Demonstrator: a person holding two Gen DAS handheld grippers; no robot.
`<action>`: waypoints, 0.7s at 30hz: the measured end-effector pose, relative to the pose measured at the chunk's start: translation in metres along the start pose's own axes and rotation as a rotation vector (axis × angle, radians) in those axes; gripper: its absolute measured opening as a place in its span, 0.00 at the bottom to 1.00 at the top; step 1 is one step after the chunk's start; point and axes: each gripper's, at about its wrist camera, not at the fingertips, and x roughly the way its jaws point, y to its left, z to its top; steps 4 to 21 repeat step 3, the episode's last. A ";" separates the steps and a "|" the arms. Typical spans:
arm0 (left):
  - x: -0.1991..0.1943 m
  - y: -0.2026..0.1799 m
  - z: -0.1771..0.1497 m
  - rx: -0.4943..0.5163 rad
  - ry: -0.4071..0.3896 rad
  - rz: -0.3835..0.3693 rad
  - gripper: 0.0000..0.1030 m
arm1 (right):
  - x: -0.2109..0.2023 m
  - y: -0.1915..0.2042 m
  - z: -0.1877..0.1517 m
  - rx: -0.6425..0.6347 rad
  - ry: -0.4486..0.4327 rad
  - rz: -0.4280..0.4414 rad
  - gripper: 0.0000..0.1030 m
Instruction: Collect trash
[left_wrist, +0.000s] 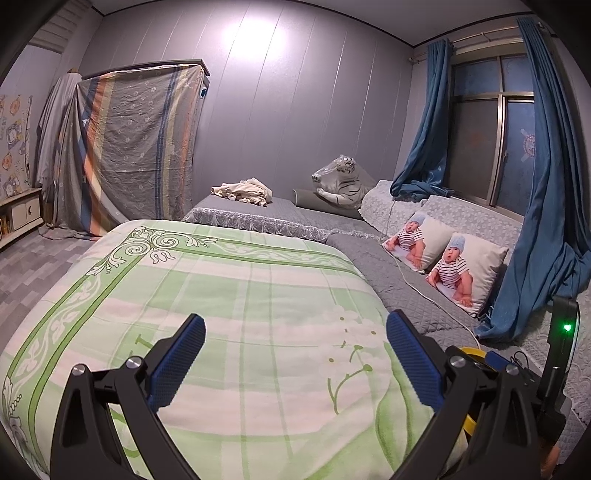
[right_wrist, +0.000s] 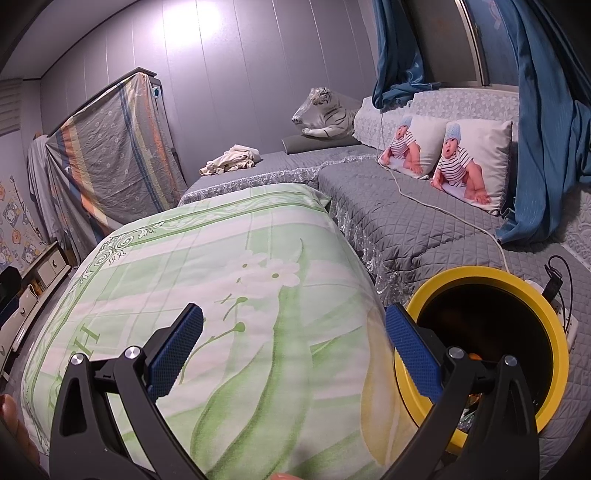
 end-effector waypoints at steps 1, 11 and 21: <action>0.000 0.000 0.000 0.002 -0.002 0.002 0.92 | 0.000 0.000 0.000 0.001 0.000 0.000 0.92; 0.000 0.000 0.000 0.000 0.000 0.000 0.92 | 0.000 0.000 0.000 0.001 0.000 -0.001 0.92; 0.000 0.000 0.000 0.000 0.000 0.000 0.92 | 0.000 0.000 0.000 0.001 0.000 -0.001 0.92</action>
